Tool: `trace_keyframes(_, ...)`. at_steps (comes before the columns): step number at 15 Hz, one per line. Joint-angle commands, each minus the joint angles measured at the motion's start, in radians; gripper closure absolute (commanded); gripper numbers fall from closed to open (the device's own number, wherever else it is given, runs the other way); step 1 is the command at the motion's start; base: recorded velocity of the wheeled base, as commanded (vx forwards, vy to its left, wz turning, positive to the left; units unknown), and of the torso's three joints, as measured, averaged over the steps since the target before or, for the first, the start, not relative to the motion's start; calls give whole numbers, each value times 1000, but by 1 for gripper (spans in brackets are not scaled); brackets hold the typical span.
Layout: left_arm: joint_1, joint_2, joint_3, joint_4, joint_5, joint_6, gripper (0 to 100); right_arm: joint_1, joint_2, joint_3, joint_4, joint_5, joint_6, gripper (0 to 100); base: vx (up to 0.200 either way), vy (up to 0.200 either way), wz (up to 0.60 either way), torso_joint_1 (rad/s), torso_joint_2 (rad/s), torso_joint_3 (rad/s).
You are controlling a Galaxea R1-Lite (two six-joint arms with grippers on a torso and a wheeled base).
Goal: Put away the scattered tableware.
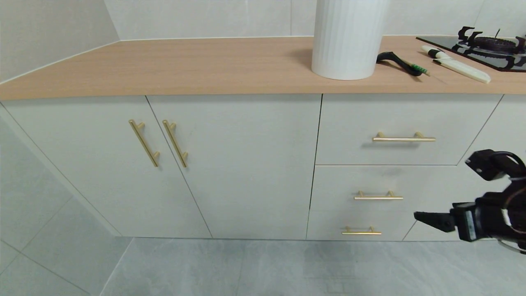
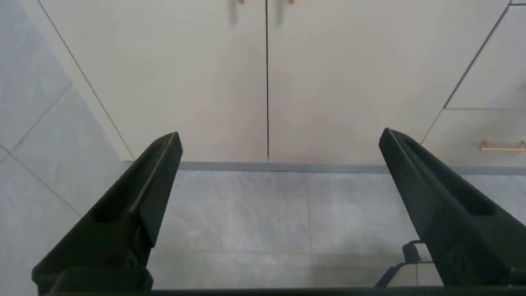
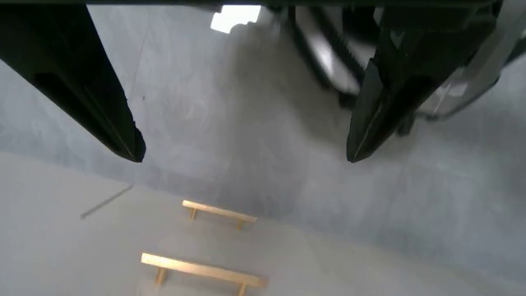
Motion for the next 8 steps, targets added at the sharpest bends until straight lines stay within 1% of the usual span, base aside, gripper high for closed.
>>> trace_keyframes(1, 0, 2, 0, 0, 0, 0, 0, -34, 276, -96, -79, -2, 4, 0, 0, 0, 0, 0, 0, 0)
trace_keyframes(2, 0, 2, 0, 0, 1, 0, 0, -40, 312, -89, -116, -1, 5, 0, 0, 0, 0, 0, 0, 0)
trace_keyframes(4, 0, 2, 0, 0, 1, 0, 0, -42, 372, -62, -251, -40, 7, 0, 0, 0, 0, 0, 0, 0)
trace_keyframes(6, 0, 2, 0, 0, 1, 0, 0, -42, 411, -31, -345, -62, 7, 0, 0, 0, 0, 0, 0, 0)
trace_keyframes(7, 0, 2, 0, 0, 1, 0, 0, -42, 457, -11, -461, -103, 7, 0, 0, 0, 0, 0, 0, 0)
trace_keyframes(8, 0, 2, 0, 0, 1, 0, 0, -40, 492, -5, -513, -126, 7, 0, 0, 0, 0, 0, 0, 0)
